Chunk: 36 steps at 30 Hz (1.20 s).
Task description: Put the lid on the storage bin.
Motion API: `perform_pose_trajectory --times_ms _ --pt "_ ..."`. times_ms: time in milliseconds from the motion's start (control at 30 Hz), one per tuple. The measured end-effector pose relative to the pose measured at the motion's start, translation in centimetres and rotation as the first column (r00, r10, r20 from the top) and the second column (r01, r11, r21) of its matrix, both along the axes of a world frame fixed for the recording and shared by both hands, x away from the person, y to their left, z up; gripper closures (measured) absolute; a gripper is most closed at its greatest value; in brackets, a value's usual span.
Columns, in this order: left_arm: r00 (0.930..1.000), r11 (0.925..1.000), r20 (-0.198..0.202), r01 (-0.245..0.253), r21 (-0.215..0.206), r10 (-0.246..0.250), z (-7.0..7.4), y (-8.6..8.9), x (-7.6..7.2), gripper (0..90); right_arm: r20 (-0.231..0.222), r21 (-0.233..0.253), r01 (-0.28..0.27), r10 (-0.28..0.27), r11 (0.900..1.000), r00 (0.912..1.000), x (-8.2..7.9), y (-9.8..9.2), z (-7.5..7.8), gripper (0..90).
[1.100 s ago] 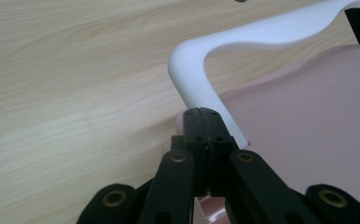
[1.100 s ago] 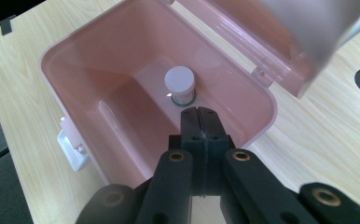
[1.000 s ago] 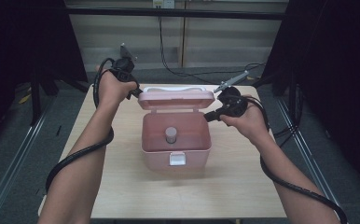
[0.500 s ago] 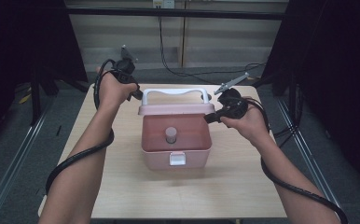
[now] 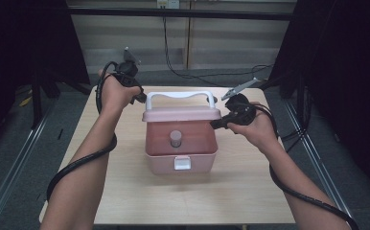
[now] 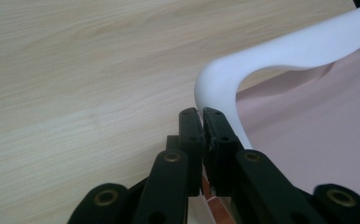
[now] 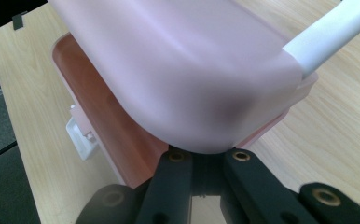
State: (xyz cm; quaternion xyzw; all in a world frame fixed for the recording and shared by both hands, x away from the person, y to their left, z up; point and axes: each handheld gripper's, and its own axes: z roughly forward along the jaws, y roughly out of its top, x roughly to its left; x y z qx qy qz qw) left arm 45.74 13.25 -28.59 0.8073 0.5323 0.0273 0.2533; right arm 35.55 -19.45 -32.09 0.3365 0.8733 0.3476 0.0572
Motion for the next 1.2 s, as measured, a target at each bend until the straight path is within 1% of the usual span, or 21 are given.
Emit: perform_pose_trajectory --times_ms 100,200,267,333,400,467,567,767,833,867,933,1000,1033,1167,1200 --pt "0.9999 0.9999 0.008 -0.012 0.000 0.012 0.0 0.0 -0.1 82.5 0.001 0.004 -0.006 0.006 1.000 1.0000 -0.2 0.0 -0.1 90.0" --pt "0.9998 1.0000 0.020 -0.006 0.007 0.006 -0.1 0.1 -0.1 79.2 -0.001 0.009 -0.007 0.007 1.000 1.0000 -0.4 0.0 -0.1 90.0" --pt "0.9997 1.0000 0.024 -0.007 0.006 0.007 -0.2 0.2 -0.1 78.6 0.001 0.002 -0.007 0.007 1.000 1.0000 -0.5 0.0 -0.2 90.0" --pt "0.9993 0.9998 0.031 -0.019 0.002 0.019 -0.2 0.3 -0.1 75.3 0.000 0.003 -0.015 0.015 1.000 0.9999 -0.6 0.0 -0.3 90.0" --pt "0.9991 0.9994 0.022 -0.035 0.002 0.035 -0.3 0.4 -0.1 73.9 0.000 0.007 -0.015 0.015 1.000 0.9999 -0.6 0.0 -0.5 90.0" --pt "0.9987 0.9991 0.029 -0.042 0.005 0.042 -0.4 0.6 -0.1 67.8 -0.002 0.011 -0.018 0.018 1.000 0.9998 -0.7 -0.1 -0.6 90.0" --pt "0.9979 0.9982 0.026 -0.060 0.005 0.060 -0.6 0.7 -0.1 63.4 -0.004 0.013 -0.022 0.022 1.000 0.9998 -0.9 0.0 -0.8 90.0" --pt "0.9970 0.9972 0.023 -0.074 0.009 0.073 -1.2 1.0 -0.1 59.4 -0.010 0.013 -0.026 0.026 1.000 0.9996 -1.1 -0.1 -1.1 90.0" --pt "0.9960 0.9961 0.022 -0.087 0.010 0.087 -1.4 1.2 0.0 54.9 -0.009 0.015 -0.030 0.030 0.999 0.9995 -1.1 -0.1 -1.2 90.0" --pt "0.9961 0.9963 0.024 -0.085 0.015 0.084 -1.5 1.3 0.0 52.6 -0.011 0.015 -0.029 0.029 0.999 0.9995 -1.2 -0.1 -1.3 90.0" --pt "0.9949 0.9953 0.033 -0.096 0.012 0.095 -1.6 1.4 0.1 47.6 -0.011 0.016 -0.034 0.034 0.999 0.9994 -1.3 -0.1 -1.4 90.0" --pt "0.9941 0.9946 0.033 -0.104 0.008 0.103 -1.8 1.5 0.1 45.9 -0.008 0.009 -0.034 0.034 0.999 0.9994 -1.4 -0.1 -1.4 90.0" --pt "0.9938 0.9943 0.034 -0.106 0.007 0.106 -1.9 1.6 0.1 44.0 -0.013 0.016 -0.034 0.034 0.999 0.9993 -1.4 -0.1 -1.5 90.0" --pt "0.9924 0.9934 0.045 -0.114 0.002 0.114 -2.3 1.9 0.1 35.2 -0.014 0.011 -0.040 0.040 0.999 0.9991 -1.6 -0.1 -1.7 90.0" --pt "0.9922 0.9934 0.050 -0.115 0.001 0.115 -2.3 1.9 0.1 34.3 -0.015 0.011 -0.041 0.041 0.999 0.9991 -1.6 -0.1 -1.7 90.0"
